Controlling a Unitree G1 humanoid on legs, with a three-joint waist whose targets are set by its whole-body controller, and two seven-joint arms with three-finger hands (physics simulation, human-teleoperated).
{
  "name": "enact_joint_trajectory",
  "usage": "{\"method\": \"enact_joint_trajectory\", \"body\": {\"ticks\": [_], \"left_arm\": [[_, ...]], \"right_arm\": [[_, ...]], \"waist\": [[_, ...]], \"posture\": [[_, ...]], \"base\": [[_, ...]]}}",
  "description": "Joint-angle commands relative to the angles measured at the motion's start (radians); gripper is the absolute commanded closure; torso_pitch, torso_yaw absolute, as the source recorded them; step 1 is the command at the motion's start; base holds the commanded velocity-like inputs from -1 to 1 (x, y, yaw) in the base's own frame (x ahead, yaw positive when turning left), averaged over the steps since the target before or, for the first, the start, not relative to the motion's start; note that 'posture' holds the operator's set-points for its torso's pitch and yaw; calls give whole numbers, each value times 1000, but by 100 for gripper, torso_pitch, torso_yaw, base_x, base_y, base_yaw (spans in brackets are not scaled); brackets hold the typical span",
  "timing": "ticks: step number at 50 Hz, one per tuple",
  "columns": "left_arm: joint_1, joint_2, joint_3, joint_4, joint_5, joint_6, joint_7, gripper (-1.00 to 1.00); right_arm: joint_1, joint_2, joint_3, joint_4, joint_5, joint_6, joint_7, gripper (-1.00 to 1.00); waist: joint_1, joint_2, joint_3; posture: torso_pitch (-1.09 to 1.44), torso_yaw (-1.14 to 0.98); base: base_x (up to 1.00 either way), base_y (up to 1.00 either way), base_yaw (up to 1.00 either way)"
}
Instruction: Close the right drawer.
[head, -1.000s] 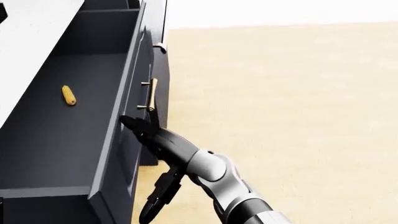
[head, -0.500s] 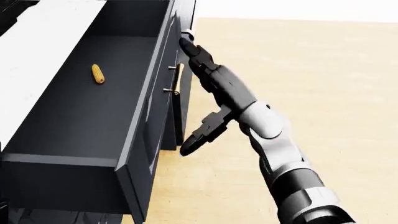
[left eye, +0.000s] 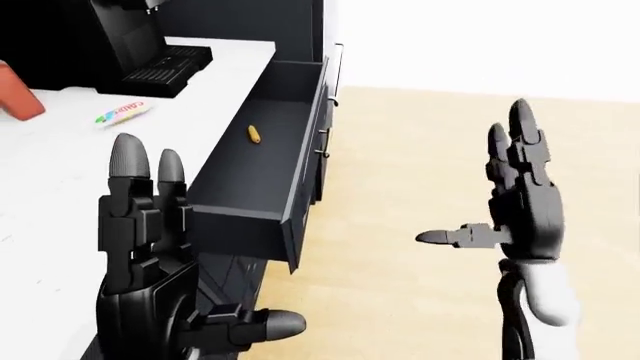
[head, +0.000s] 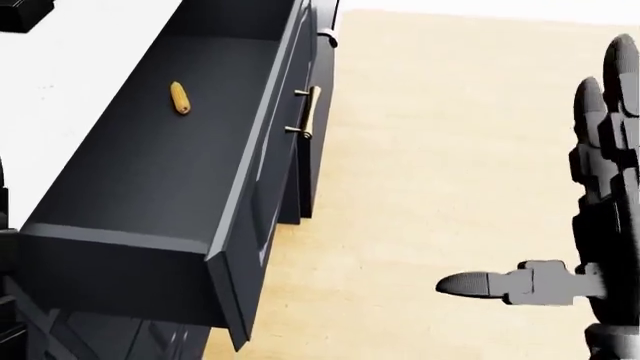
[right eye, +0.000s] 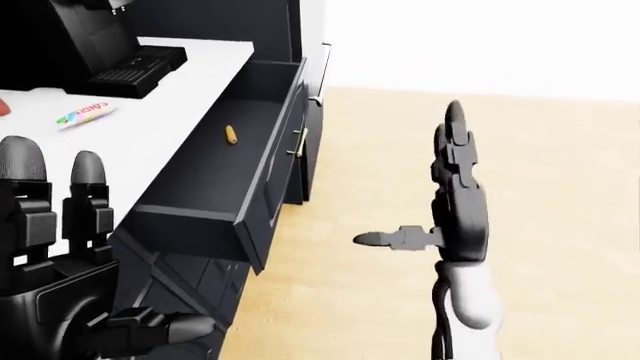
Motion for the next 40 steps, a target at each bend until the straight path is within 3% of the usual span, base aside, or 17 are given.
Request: {"method": "enact_joint_trajectory", "body": {"ticks": [1, 3, 5, 11, 23, 28, 31, 33, 40], "left_arm": [[-5, 2, -4, -35, 6, -32, 5, -100], [-4, 4, -11, -26, 13, -41, 8, -100], [-4, 6, -14, -22, 14, -42, 11, -100], [-3, 12, -25, -18, 23, -46, 17, -100], [-78, 17, -55, 28, 79, -32, 29, -100], [-154, 17, -90, 35, 103, 33, 15, -100], [-192, 16, -142, 38, 141, 61, 9, -100], [-215, 12, -152, 44, 116, 95, 1, -100], [-270, 4, -198, 65, 185, 121, -12, -100]], "right_arm": [[-5, -10, -22, -22, 39, -48, -57, -100], [-7, -25, -109, -34, 67, -50, -134, -100], [3, -32, -156, -49, 103, -50, -184, -100], [16, -53, -207, -68, 134, -40, -268, -100], [2, -64, -190, -48, 138, -36, -263, -100], [-1, -65, -188, -53, 153, -28, -261, -100], [-4, -67, -184, -56, 152, -24, -259, -100], [-4, -67, -182, -55, 155, -24, -255, -100], [-7, -67, -178, -37, 149, -32, -255, -100]], "waist": [[0, -1, -11], [-2, -3, -12], [-3, -6, -16], [-3, -9, -14], [-5, -8, -16], [-6, -8, -21], [-6, -8, -21], [-6, -9, -21], [-8, -10, -22]], "posture": [[0, 0], [0, 0], [0, 0], [0, 0], [0, 0], [0, 0], [0, 0], [0, 0], [0, 0]], "base": [[0, 0, 0], [0, 0, 0], [0, 0, 0], [0, 0, 0], [0, 0, 0], [0, 0, 0], [0, 0, 0], [0, 0, 0], [0, 0, 0]]}}
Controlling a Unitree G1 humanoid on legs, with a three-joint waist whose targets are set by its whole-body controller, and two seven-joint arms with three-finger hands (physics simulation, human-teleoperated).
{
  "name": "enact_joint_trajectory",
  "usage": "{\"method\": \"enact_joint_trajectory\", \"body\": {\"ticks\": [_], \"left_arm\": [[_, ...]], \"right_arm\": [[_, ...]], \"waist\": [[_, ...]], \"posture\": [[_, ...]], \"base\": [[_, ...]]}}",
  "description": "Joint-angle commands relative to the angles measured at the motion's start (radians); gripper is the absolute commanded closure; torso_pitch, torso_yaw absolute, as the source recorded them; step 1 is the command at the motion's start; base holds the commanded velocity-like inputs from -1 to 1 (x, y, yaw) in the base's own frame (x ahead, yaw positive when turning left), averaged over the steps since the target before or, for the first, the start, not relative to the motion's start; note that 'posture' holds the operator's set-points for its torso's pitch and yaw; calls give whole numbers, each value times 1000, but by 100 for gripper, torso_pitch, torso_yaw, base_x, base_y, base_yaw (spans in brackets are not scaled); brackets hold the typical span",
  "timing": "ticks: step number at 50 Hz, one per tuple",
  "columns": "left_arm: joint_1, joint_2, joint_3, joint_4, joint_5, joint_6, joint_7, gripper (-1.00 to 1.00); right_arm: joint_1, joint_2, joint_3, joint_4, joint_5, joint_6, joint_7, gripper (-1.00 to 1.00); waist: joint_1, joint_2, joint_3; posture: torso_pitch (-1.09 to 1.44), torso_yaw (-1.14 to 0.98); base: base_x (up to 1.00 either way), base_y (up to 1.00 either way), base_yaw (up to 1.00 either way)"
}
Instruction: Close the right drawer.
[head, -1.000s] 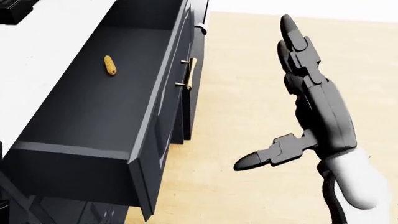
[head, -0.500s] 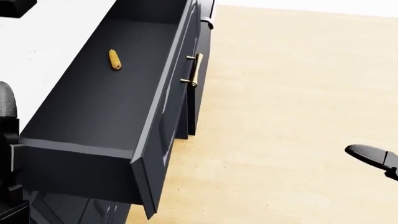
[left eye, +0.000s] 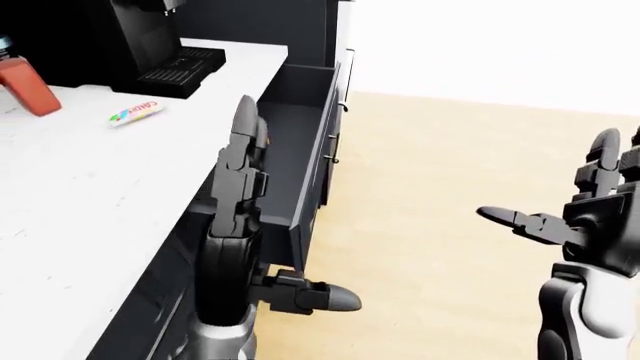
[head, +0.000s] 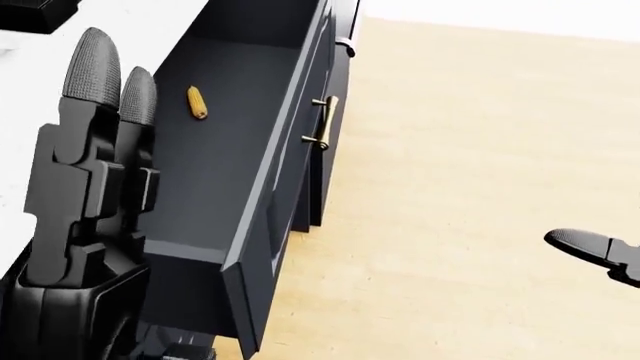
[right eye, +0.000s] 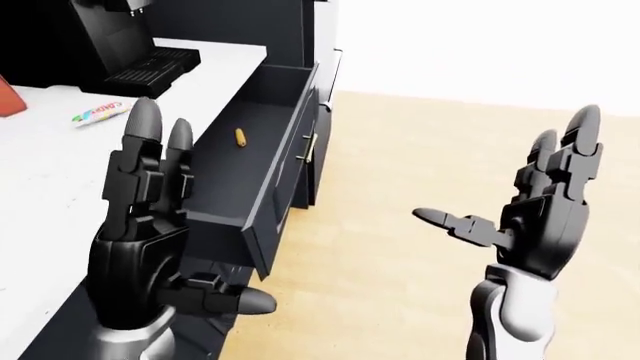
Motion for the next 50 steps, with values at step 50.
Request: {"method": "enact_joint_trajectory", "body": {"ticks": [50], "left_arm": [[-145, -146, -267, 532, 186, -208, 24, -100]], "right_arm": [[-25, -8, 34, 39, 3, -62, 16, -100]], "waist": [[3, -23, -15]], "posture": [[0, 0]], "base": [[0, 0, 0]]}}
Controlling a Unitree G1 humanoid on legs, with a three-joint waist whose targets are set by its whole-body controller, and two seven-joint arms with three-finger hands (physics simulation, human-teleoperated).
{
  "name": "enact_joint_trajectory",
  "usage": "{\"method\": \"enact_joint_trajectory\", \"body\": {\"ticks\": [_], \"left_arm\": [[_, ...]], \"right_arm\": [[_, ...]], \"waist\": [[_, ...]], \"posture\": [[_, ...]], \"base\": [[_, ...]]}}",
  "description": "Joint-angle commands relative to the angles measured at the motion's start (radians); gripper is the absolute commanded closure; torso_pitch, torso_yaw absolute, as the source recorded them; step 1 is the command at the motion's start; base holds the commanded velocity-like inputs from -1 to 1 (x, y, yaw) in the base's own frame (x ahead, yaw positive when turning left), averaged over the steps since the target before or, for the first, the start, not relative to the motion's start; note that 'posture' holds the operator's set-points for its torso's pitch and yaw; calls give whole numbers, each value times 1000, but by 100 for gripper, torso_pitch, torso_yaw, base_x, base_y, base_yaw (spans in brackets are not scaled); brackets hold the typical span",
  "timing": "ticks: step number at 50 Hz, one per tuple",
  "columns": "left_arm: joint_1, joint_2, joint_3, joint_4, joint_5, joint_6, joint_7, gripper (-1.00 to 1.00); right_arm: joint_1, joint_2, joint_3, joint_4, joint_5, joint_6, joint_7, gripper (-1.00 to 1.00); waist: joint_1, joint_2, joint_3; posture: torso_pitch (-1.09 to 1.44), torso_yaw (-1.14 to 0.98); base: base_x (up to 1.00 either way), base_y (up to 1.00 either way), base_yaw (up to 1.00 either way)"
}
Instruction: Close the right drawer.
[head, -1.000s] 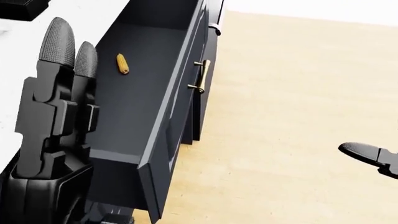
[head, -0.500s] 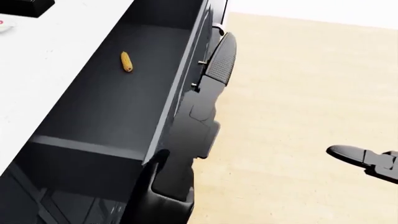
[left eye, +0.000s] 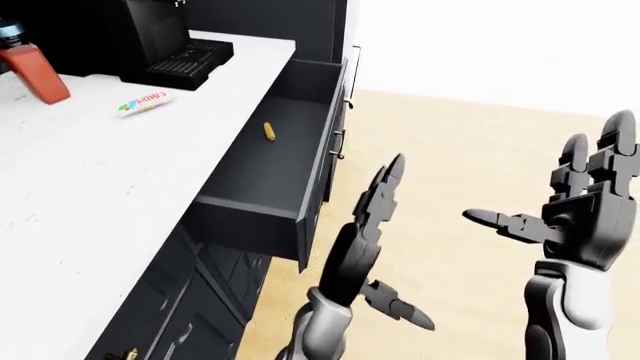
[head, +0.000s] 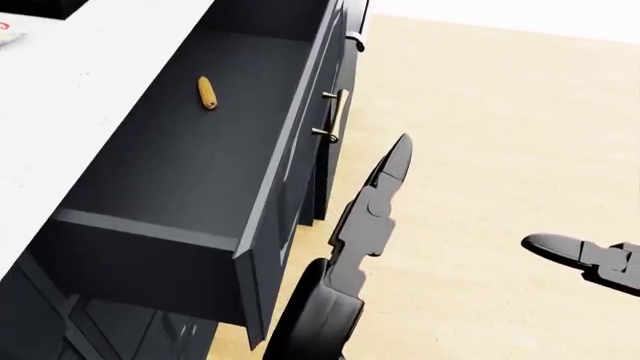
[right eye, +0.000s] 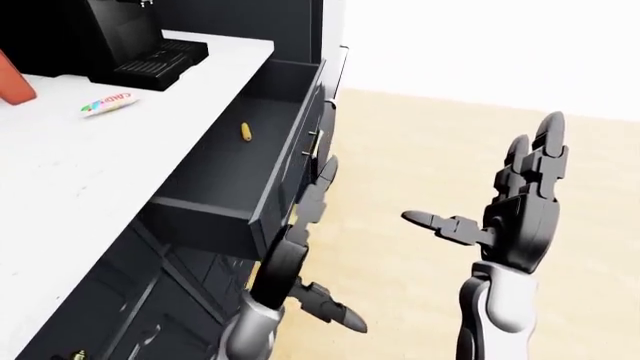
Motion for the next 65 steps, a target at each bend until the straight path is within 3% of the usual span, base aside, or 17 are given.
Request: {"method": "enact_joint_trajectory", "body": {"ticks": [1, 16, 21, 33, 45, 51, 58, 65], "left_arm": [[-19, -19, -1, -23, -6, -50, 1, -100], [-132, -86, 144, 322, -86, -135, -18, -100], [-185, -117, 205, 438, -143, -60, 11, -100], [-179, -128, 200, 516, -152, -59, 31, -100], [-186, -136, 229, 520, -177, -40, 139, -100], [-218, -136, 256, 576, -200, -33, 174, -100], [-284, -138, 324, 661, -280, -13, 224, -100], [-297, -129, 336, 665, -297, -8, 267, -100]], "right_arm": [[-17, -11, -8, -40, 4, -28, -3, -100], [-16, -9, 0, -31, 4, -41, -4, -100], [-14, -8, 3, -27, -3, -44, -2, -100], [-14, -6, 8, -11, -10, -56, 1, -100], [-15, -6, 13, -7, -14, -59, -1, -100], [-16, -6, 14, -4, -15, -60, -1, -100], [-18, -6, 13, -6, -6, -57, 1, -100], [-17, -7, 12, -9, -6, -55, 3, -100]], "waist": [[0, -7, -17], [-1, -11, -22], [-2, -12, -23], [-5, -15, -23], [-6, -15, -23], [-6, -14, -23], [-7, -14, -24], [-8, -12, -25]], "posture": [[0, 0], [0, 0], [0, 0], [0, 0], [0, 0], [0, 0], [0, 0], [0, 0]], "base": [[0, 0, 0], [0, 0, 0], [0, 0, 0], [0, 0, 0], [0, 0, 0], [0, 0, 0], [0, 0, 0], [0, 0, 0]]}}
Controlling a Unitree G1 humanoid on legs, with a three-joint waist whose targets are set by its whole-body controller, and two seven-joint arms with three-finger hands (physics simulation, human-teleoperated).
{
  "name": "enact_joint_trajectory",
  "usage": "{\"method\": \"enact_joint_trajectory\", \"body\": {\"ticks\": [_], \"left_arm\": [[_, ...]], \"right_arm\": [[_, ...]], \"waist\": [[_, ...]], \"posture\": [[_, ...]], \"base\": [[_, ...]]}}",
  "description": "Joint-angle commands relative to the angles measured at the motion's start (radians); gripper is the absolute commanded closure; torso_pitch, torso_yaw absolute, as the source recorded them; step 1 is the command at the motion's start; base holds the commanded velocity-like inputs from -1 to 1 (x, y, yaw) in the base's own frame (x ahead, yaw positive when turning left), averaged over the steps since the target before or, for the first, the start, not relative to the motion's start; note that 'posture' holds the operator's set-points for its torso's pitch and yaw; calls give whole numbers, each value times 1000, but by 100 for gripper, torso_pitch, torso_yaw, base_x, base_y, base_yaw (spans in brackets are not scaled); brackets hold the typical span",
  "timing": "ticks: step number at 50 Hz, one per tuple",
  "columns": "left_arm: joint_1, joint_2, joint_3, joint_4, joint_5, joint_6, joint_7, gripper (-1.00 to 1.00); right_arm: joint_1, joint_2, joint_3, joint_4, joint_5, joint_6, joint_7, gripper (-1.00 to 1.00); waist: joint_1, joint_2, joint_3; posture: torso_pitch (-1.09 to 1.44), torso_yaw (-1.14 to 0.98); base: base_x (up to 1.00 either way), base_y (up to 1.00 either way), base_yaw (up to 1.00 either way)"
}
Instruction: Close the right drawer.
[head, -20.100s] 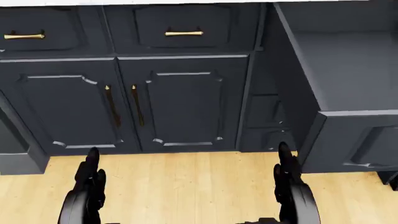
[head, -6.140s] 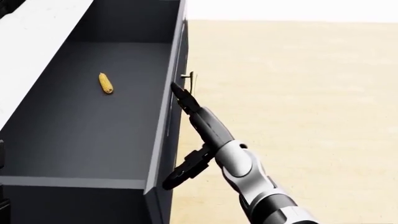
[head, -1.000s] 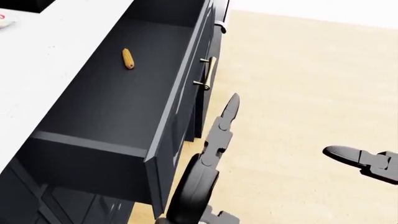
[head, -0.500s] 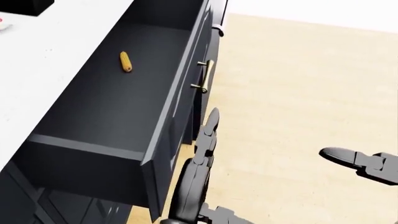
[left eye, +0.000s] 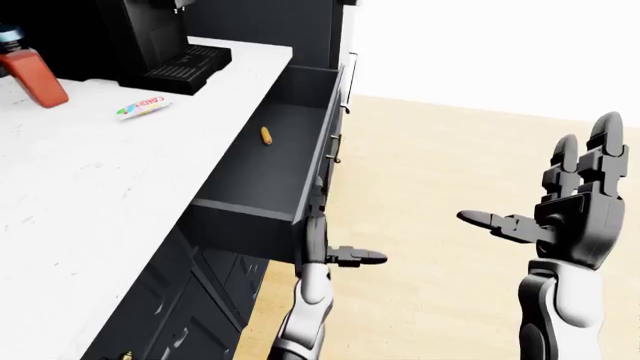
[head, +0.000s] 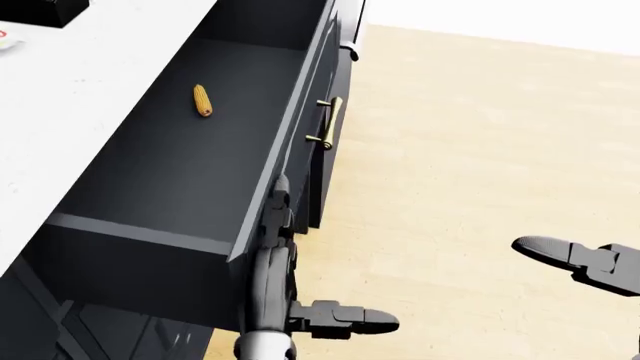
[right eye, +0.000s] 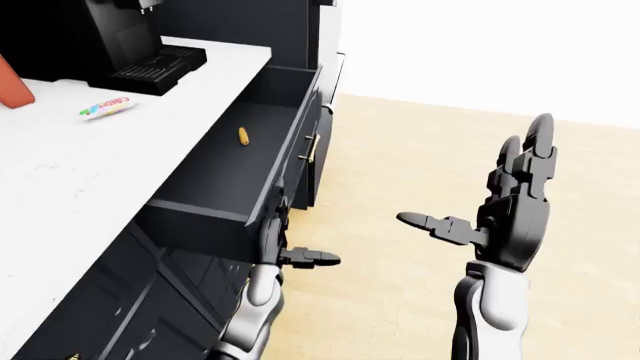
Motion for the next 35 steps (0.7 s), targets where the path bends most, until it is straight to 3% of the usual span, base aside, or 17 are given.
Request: {"method": "enact_joint_trajectory", "body": {"ticks": [1, 35], "left_arm": [[-27, -8, -4, -39, -1, -33, 19, -100], [-15, 7, 15, -53, -26, -47, 129, -100]], "right_arm": [[-16, -11, -8, -37, -1, -26, 0, -100], [-15, -8, -1, -36, -13, -33, 3, -100]], "waist": [[1, -6, -19], [-6, -2, -20]], "posture": [[0, 0], [0, 0]], "base": [[0, 0, 0], [0, 0, 0]]}}
